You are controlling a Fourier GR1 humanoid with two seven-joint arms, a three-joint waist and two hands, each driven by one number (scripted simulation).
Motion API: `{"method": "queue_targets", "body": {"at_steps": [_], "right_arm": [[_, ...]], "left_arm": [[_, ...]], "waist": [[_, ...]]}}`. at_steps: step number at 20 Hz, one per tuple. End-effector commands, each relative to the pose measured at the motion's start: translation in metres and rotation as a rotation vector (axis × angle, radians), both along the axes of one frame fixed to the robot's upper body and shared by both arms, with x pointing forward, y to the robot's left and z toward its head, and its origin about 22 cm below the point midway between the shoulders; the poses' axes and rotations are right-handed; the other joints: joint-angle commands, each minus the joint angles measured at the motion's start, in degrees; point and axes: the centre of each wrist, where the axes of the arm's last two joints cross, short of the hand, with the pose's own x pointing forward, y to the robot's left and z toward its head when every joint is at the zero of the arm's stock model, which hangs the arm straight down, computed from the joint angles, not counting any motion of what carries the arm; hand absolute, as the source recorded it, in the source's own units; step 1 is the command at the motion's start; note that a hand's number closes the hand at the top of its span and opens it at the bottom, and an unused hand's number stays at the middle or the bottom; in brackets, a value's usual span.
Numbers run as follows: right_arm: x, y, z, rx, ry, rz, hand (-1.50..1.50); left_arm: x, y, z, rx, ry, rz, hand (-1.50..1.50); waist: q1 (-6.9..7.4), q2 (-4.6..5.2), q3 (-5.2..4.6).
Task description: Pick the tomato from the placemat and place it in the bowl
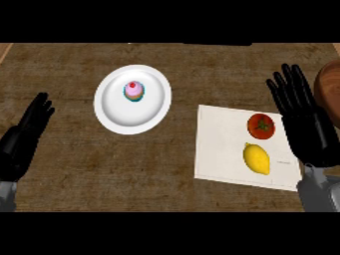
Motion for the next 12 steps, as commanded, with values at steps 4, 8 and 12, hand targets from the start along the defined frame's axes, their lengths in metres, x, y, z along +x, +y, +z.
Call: {"method": "queue_targets", "body": {"at_steps": [4, 8, 12], "right_arm": [[-0.002, -0.037, 0.039, -0.428, -0.277, -0.351, 1.5], [-0.032, -0.139, 0.001, -0.926, 0.128, -0.667, -1.5], [-0.062, -0.11, -0.044, -0.825, 0.129, -1.002, -1.5]], "left_arm": [[0.005, 0.024, 0.007, 0.064, -0.027, 0.134, 0.0], [0.002, 0.031, 0.01, 0.082, -0.03, 0.189, 0.0], [0.002, 0.025, 0.01, 0.058, -0.02, 0.226, 0.0]], "waist": [[-2.32, -2.64, 1.25], [-7.73, -1.24, -0.31], [-6.68, -2.92, 1.2]]}}
